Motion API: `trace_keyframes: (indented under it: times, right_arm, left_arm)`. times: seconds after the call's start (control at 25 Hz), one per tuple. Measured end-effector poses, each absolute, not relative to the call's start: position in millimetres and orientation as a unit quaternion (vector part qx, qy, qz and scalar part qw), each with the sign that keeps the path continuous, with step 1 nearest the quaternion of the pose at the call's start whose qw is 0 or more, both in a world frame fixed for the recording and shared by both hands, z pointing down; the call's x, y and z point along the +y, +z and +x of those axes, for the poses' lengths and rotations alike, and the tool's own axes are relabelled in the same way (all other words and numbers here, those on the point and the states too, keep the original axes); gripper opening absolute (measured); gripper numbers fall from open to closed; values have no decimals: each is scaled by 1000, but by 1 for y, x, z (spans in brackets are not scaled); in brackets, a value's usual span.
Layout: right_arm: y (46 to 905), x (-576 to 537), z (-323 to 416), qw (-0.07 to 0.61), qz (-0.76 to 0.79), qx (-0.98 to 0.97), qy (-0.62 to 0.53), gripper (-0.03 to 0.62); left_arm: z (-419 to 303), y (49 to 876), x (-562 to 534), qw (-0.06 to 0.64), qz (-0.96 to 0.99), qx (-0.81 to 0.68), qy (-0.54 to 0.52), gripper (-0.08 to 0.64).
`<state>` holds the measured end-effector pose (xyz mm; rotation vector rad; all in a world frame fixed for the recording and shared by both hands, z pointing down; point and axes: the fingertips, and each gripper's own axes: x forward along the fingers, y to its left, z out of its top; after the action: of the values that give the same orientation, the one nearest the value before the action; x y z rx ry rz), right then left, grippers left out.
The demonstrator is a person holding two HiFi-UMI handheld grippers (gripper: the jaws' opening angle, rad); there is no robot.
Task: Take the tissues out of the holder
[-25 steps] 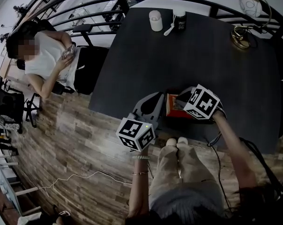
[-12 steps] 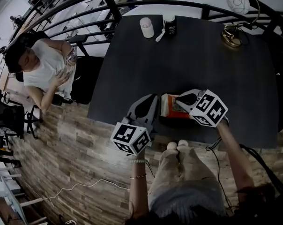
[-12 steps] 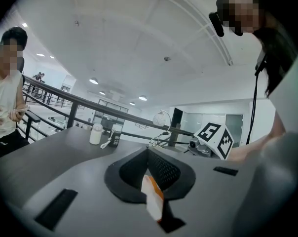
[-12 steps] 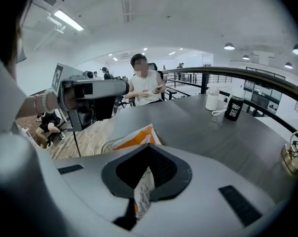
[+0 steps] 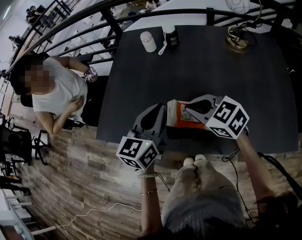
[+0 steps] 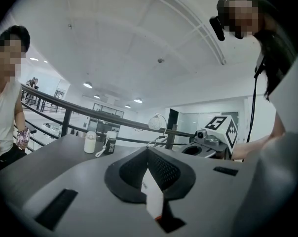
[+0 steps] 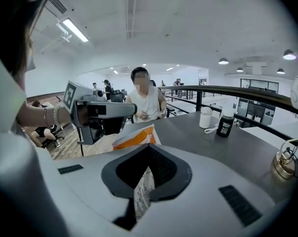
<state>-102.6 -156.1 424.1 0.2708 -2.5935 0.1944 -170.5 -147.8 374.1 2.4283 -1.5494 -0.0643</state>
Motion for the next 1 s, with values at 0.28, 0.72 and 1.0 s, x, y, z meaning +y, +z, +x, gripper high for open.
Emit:
trace_keyframes:
  times: [0.28, 0.72, 1.0]
  right_arm:
    - [396, -170, -94, 230, 113, -964, 65, 12]
    - [369, -213, -89, 201, 135, -969, 47, 12]
    - [363, -238, -96, 202, 137, -969, 41, 12]
  left_arm:
    - [-169, 359, -156, 112, 839, -531, -26, 8]
    - [-180, 345, -179, 91, 840, -534, -23, 8]
    - [-185, 340, -197, 89, 845, -527, -10, 8]
